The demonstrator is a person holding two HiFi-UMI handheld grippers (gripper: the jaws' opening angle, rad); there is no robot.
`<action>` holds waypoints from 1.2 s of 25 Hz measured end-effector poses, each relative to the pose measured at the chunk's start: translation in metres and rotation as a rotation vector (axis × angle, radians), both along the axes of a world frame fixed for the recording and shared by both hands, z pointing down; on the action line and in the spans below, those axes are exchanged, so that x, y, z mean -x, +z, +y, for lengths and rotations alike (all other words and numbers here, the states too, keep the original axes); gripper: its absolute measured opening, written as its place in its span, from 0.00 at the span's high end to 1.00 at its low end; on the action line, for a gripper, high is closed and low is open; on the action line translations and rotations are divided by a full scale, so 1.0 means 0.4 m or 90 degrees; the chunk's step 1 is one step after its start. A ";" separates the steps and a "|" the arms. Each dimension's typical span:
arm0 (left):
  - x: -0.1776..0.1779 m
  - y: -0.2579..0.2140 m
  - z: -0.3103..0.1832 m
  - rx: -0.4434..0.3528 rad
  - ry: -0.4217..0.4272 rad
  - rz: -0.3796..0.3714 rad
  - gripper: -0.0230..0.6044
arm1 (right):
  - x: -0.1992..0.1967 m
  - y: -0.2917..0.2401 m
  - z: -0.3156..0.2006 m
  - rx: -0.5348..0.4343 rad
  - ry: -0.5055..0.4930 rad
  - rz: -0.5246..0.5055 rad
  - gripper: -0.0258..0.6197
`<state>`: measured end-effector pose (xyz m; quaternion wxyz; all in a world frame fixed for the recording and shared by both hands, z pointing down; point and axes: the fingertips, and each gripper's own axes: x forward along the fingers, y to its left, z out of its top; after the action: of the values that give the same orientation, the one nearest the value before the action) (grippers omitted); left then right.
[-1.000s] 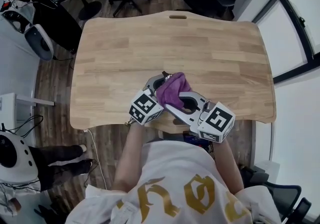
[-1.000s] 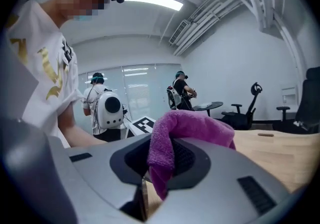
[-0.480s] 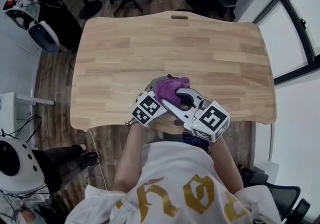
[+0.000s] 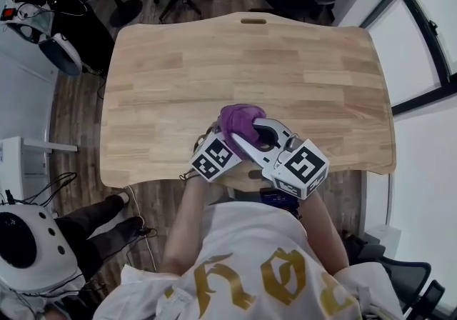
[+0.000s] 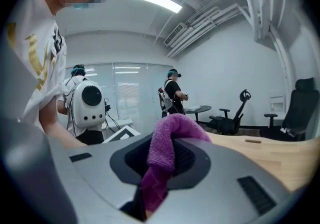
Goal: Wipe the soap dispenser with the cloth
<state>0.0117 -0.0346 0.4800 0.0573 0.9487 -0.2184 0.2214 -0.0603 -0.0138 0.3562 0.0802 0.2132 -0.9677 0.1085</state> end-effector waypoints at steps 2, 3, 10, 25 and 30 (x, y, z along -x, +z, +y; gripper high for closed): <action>-0.001 0.011 -0.005 -0.005 0.004 -0.011 0.39 | -0.008 0.000 -0.009 0.005 0.012 -0.001 0.86; -0.001 0.015 -0.008 -0.011 0.007 -0.020 0.39 | -0.011 -0.003 -0.014 0.007 0.018 -0.003 0.86; -0.014 0.035 -0.009 -0.008 0.025 -0.041 0.39 | -0.048 -0.023 -0.060 0.009 0.055 -0.017 0.86; -0.012 0.030 0.005 -0.011 0.055 -0.018 0.39 | -0.158 0.009 -0.172 0.089 0.160 -0.133 0.86; -0.018 0.014 0.006 0.000 0.058 0.011 0.39 | -0.182 0.038 -0.195 0.110 0.203 -0.153 0.86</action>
<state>0.0190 -0.0321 0.4855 0.0487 0.9595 -0.1743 0.2156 0.0124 -0.0919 0.3716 -0.0362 0.3416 -0.9112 0.2273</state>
